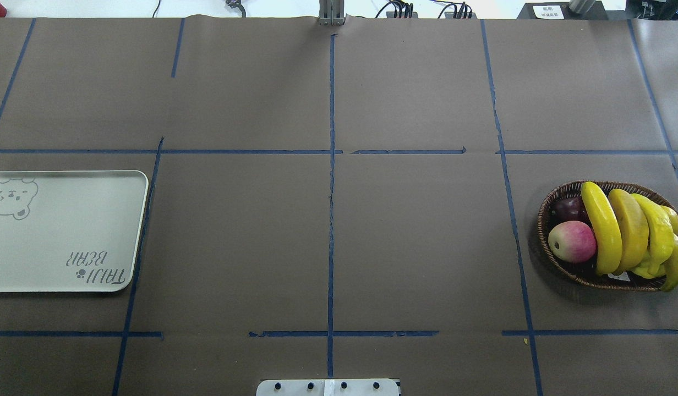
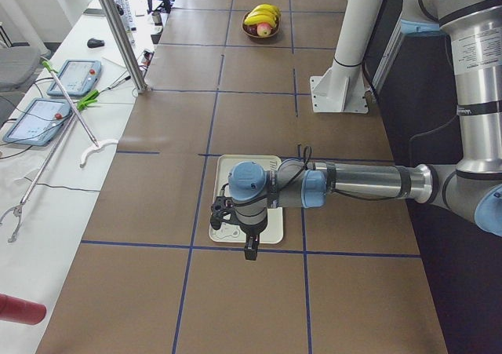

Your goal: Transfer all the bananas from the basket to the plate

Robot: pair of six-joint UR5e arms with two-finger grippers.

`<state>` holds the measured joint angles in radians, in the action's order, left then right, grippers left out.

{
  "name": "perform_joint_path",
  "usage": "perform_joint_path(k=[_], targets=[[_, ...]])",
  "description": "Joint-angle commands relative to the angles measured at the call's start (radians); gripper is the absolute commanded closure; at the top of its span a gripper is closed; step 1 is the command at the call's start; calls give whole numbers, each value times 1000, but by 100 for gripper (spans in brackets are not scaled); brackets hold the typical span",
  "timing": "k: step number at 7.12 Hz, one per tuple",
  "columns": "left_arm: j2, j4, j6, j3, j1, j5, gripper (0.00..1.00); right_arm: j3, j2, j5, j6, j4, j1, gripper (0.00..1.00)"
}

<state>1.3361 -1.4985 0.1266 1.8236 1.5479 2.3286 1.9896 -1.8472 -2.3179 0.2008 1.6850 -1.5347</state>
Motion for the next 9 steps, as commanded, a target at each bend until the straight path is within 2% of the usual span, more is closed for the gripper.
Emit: perform_joint_path(k=[1,3,4,5,6,7,9], targets=[[2,0,-1,-4,0,0,0,67,6,0,-109,-1,83,0],[0,0,-1,-3,0,0,0,116,6,0,-307,-40,186,1],[0,0,-1,-3,0,0,0,109,-6,12,-534,-194,265,2],[2,-2,-1,-3,0,0,0,77,-30,14,-666,-325,307,5],[2,-2,-1,-3,0,0,0,63,-41,18,-766,-385,353,12],[2,-2,-1,-3,0,0,0,63,-41,78,-876,-440,419,15],[2,-2,-1,-4,0,0,0,37,-41,121,-932,-456,471,18]])
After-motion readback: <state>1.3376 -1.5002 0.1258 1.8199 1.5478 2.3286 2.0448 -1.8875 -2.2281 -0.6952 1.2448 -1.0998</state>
